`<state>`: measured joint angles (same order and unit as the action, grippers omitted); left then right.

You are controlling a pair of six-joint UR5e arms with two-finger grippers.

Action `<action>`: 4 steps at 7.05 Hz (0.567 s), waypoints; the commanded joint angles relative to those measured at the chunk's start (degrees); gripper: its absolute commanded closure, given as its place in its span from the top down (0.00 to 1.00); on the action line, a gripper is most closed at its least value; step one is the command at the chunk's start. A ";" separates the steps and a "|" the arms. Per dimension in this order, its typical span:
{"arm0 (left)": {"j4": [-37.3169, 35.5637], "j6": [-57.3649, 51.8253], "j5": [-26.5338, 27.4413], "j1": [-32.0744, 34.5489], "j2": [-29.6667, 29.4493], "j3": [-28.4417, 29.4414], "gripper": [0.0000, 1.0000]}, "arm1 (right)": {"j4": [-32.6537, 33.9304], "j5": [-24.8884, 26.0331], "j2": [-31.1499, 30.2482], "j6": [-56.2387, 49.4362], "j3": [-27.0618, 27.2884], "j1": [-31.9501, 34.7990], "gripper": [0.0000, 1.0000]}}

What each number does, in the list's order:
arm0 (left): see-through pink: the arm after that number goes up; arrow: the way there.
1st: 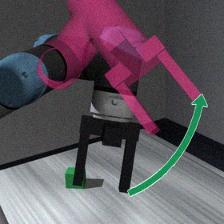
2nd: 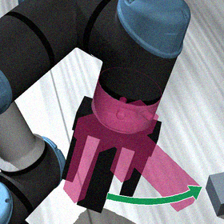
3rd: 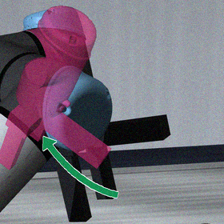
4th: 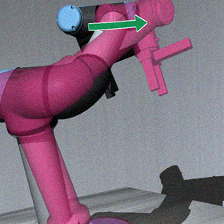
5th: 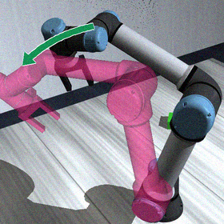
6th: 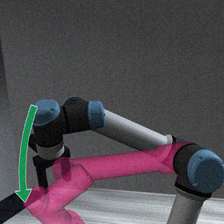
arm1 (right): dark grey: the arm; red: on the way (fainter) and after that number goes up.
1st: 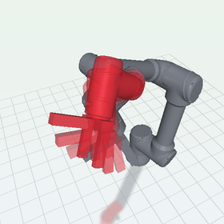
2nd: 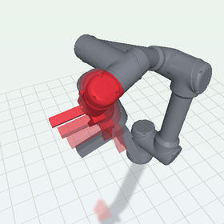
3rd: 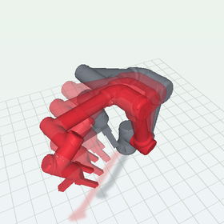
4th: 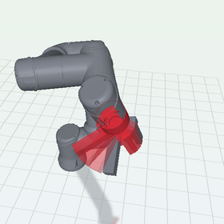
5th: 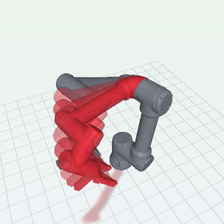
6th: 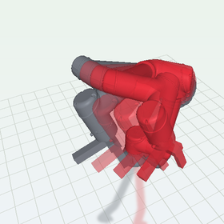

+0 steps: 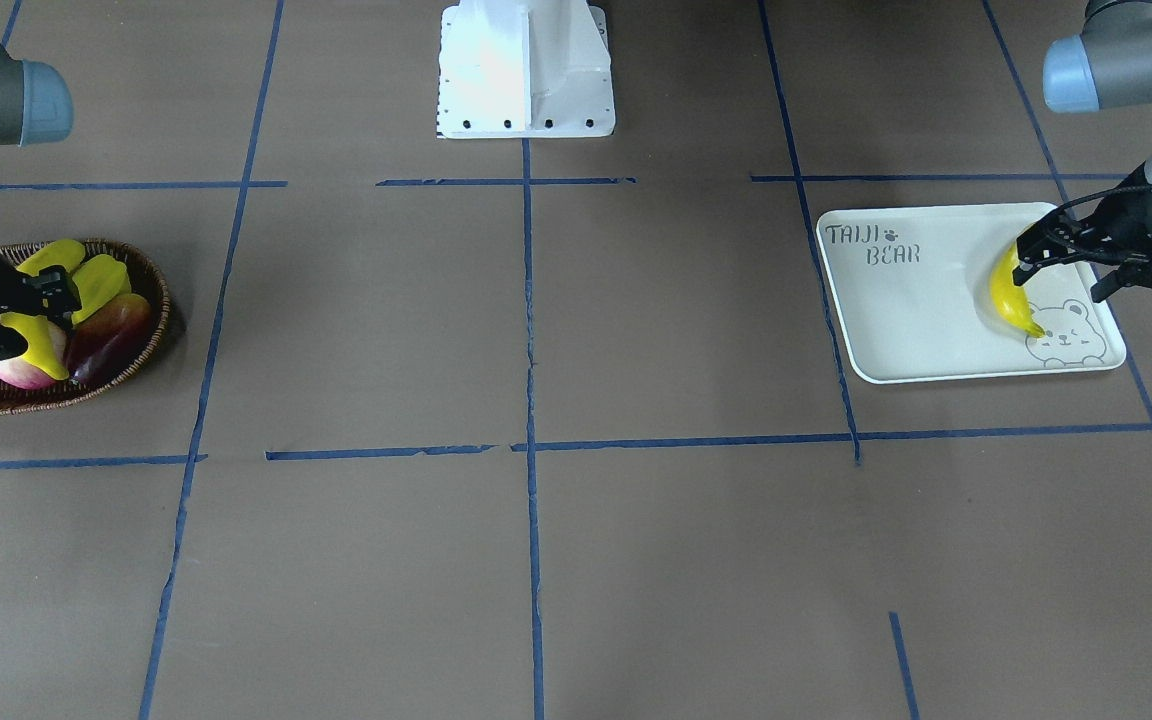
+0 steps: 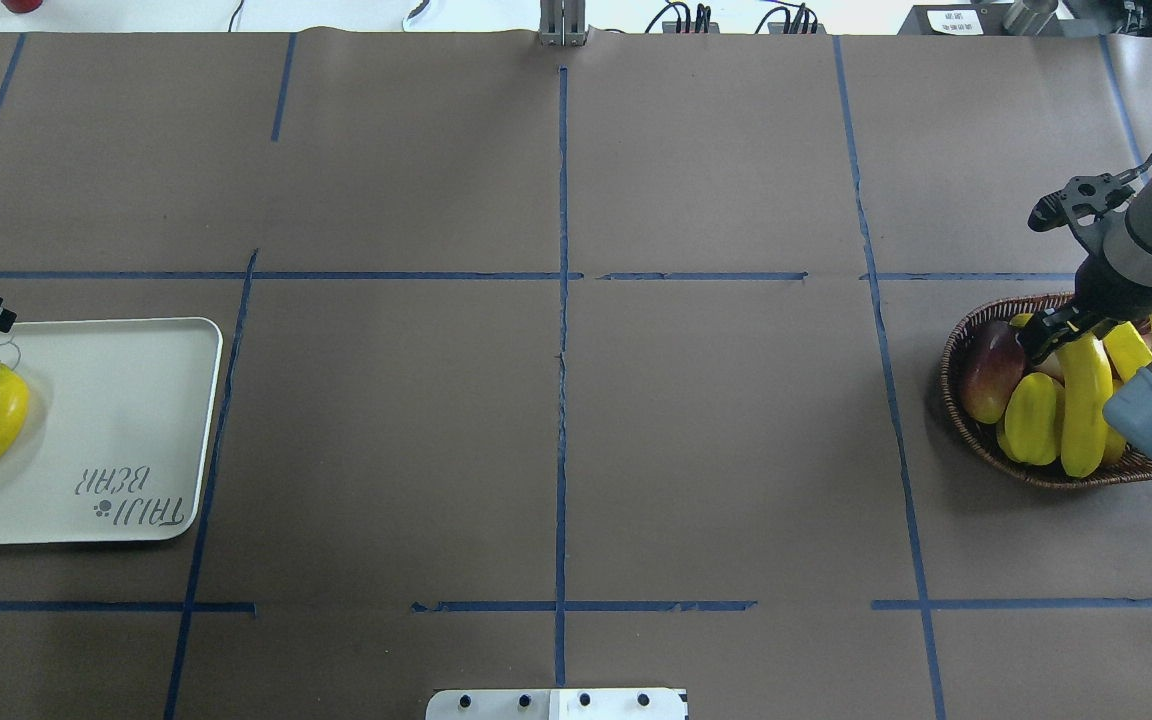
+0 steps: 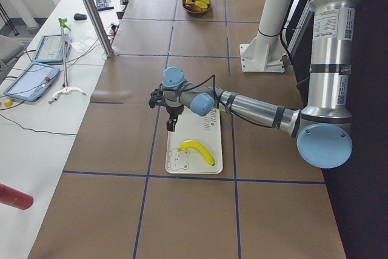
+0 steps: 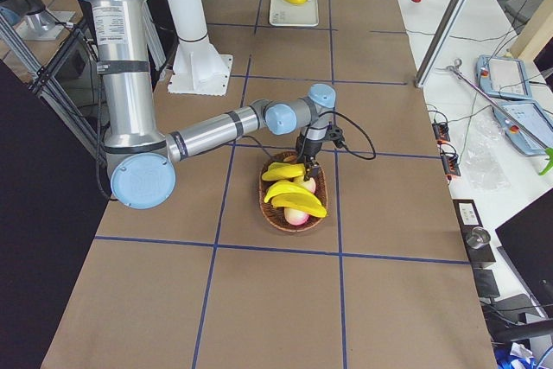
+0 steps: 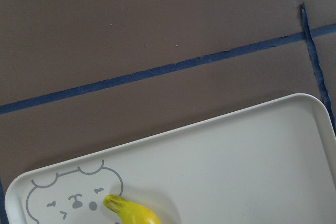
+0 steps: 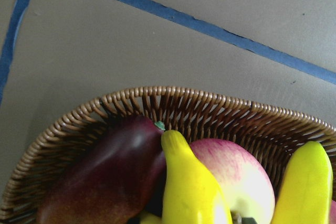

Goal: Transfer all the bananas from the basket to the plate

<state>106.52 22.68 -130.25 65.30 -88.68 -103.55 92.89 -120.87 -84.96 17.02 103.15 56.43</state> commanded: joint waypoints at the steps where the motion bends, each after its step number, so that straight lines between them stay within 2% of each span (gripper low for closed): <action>1: 0.00 0.00 0.00 0.00 0.00 -0.07 1.00 | 0.10 -0.07 -0.03 0.03 0.13 0.00 0.59; 3: 0.00 0.09 0.00 0.00 0.00 -0.16 1.00 | 0.36 -0.07 -0.03 0.03 0.39 0.00 0.51; 4: 0.09 0.09 0.00 0.00 0.00 -0.16 1.00 | 0.36 -0.07 0.05 0.03 0.39 0.00 0.50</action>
<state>106.54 22.73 -130.25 65.31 -88.68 -103.69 93.20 -120.93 -84.98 17.05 103.48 56.43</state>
